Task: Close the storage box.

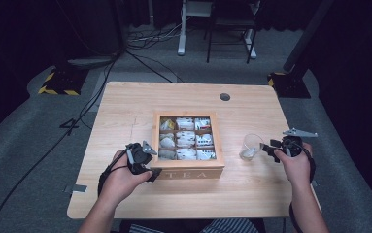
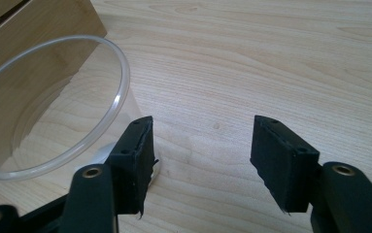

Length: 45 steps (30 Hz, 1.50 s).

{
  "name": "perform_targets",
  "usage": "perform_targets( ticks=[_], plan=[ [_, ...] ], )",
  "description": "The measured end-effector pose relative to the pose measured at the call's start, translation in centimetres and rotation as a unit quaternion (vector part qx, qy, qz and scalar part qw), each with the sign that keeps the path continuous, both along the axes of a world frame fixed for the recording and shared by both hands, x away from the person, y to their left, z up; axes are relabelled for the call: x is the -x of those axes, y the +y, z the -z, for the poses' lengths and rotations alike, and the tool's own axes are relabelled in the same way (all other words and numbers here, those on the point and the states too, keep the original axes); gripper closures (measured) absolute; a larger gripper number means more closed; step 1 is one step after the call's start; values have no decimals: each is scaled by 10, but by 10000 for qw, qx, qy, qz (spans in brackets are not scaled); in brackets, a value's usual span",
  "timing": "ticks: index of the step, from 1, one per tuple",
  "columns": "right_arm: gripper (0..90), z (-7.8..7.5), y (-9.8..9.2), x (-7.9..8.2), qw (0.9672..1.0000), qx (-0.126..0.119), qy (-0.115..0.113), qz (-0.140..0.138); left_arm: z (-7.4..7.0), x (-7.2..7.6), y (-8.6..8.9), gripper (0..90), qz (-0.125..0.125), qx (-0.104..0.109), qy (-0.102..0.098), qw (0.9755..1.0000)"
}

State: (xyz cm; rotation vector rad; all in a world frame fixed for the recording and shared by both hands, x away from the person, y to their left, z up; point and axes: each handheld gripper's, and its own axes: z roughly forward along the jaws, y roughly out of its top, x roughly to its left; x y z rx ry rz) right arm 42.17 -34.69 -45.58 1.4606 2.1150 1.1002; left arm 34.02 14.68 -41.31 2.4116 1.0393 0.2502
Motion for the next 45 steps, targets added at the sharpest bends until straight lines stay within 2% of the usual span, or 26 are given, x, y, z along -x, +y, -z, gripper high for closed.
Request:
perform_targets(
  ticks=[6,12,19,21,25,29,33,36,37,45],
  plan=[
    [423,0,0,0,10000,0,24,6,3,0,-2,424,54,-115,-8,9999],
    [423,1,0,-1,10000,1,26,2,2,0,1,382,24,38,-53,10000],
    [423,2,1,-1,10000,7,57,-4,-11,5,5,313,35,283,-447,9986],
    [422,3,1,-1,10000,6,42,-13,-15,6,7,307,-2,446,-583,9973],
    [422,4,0,-1,10000,3,69,8,-25,6,16,280,82,670,-949,9932],
    [422,6,-1,0,9999,2,121,23,-31,4,26,264,77,757,-1205,9898],
    [422,8,-3,0,9999,19,142,49,-32,0,38,259,-139,761,-1363,9876],
    [421,10,-5,0,9999,17,150,85,-29,-5,50,246,-341,586,-1484,9866],
    [417,11,-6,0,9999,46,121,71,-28,-7,54,244,-400,543,-1493,9865],
    [384,16,-16,2,9997,93,108,190,-17,-23,80,237,-831,609,-1453,9840]
  ],
)
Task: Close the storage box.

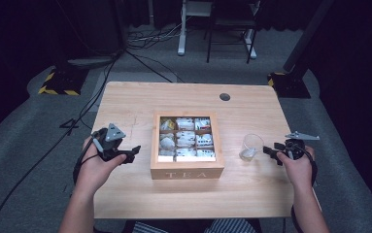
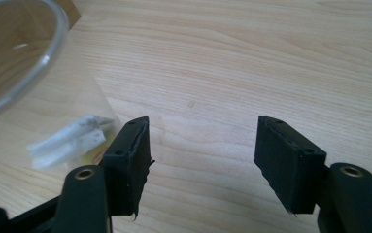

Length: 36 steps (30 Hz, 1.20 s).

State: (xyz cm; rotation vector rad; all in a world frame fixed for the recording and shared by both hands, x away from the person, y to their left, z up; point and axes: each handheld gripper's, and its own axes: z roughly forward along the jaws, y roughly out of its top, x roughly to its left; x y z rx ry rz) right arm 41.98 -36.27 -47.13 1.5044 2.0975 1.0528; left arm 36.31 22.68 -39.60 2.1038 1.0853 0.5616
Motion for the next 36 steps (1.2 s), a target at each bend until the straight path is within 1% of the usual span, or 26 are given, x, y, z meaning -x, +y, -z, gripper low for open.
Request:
perform_targets(
  ticks=[2,4,9,10,13,15,17,18,19,21,24,25,27,28,32,36],
  plan=[
    [376,2,-3,0,10000,30,12,35,4,-4,5,235,-82,21,17,10000],
    [363,3,-6,0,9999,112,-13,33,10,-9,11,231,-187,26,45,9998],
    [336,11,-10,-2,9991,424,-8,-43,28,-19,22,229,-380,9,136,9992],
    [331,12,-11,-2,9989,456,-26,-68,31,-21,25,229,-426,19,154,9990],
    [323,16,-11,-3,9987,496,-29,-80,43,-26,32,226,-544,108,217,9982],
    [314,18,-11,-4,9988,487,-20,-77,52,-29,35,225,-648,82,253,9975],
    [311,20,-12,-4,9988,483,-14,-85,58,-31,37,226,-741,22,332,9967],
    [309,21,-11,-4,9988,479,-6,-85,64,-33,38,225,-777,-22,411,9961],
    [309,21,-11,-5,9988,485,-3,-93,67,-34,39,225,-795,-46,436,9959],
    [307,22,-11,-5,9988,474,-4,-103,73,-35,40,225,-834,0,514,9952],
    [305,24,-11,-6,9987,496,-25,-132,79,-38,41,226,-900,57,516,9946],
    [304,24,-11,-6,9987,491,-22,-136,80,-38,42,226,-909,62,546,9943],
    [303,25,-10,-6,9986,501,-17,-144,83,-39,42,226,-1005,-10,534,9935],
    [300,26,-10,-6,9985,514,-34,-156,84,-40,42,226,-1030,-10,520,9933],
    [296,27,-8,-6,9985,520,-77,-164,91,-41,42,226,-1062,171,537,9927],
    [285,28,-8,-7,9981,578,-138,-185,98,-43,43,226,-1073,126,546,9926]
  ],
)
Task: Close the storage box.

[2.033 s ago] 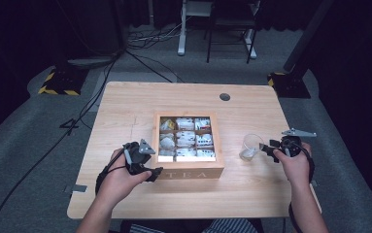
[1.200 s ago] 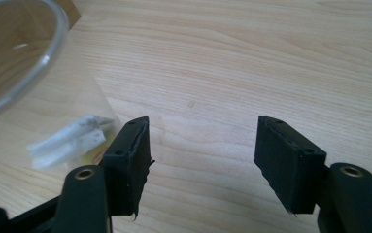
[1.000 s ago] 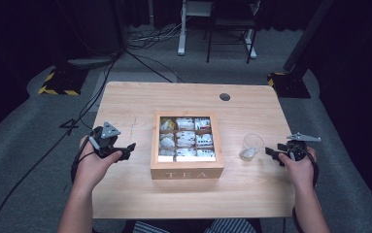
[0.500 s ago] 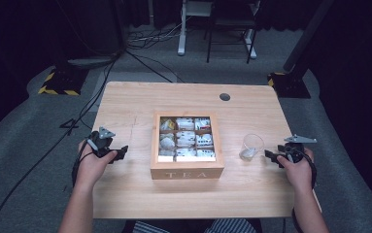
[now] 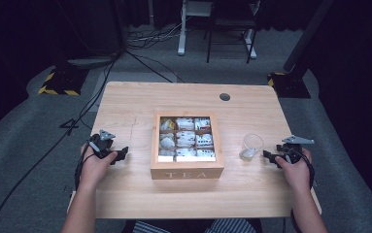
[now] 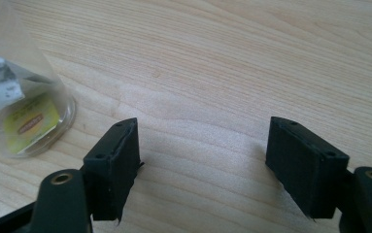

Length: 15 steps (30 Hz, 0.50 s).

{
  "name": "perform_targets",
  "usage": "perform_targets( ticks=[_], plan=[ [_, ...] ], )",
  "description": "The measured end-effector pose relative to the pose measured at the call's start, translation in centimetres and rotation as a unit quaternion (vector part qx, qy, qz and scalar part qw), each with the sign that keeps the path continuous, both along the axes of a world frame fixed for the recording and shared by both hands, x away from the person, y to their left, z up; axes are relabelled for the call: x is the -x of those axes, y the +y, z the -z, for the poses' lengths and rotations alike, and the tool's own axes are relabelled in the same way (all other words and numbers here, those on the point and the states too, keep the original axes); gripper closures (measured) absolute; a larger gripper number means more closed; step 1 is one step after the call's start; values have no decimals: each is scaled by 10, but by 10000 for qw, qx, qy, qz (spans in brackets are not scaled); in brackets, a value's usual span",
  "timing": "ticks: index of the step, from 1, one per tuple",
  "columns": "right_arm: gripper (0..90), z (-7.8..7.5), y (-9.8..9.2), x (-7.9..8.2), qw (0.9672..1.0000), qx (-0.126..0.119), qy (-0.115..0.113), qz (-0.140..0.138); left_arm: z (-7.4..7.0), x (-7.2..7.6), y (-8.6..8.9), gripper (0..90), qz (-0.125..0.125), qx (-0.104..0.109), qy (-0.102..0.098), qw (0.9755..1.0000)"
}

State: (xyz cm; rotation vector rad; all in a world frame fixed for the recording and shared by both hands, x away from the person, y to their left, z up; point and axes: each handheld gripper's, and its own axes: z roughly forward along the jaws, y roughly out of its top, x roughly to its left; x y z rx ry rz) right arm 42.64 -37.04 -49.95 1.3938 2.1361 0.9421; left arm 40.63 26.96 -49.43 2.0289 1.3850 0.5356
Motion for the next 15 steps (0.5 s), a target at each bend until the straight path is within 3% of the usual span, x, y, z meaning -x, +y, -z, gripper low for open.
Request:
perform_targets(
  ticks=[4,7,15],
  plan=[
    [256,1,1,0,10000,59,-41,-10,7,-2,-1,217,-34,-11,54,10000],
    [233,2,0,0,10000,56,-75,13,10,-3,0,194,14,58,-62,10000],
    [186,4,1,0,9998,69,-111,133,10,-4,1,171,19,85,-10,10000]
  ],
)
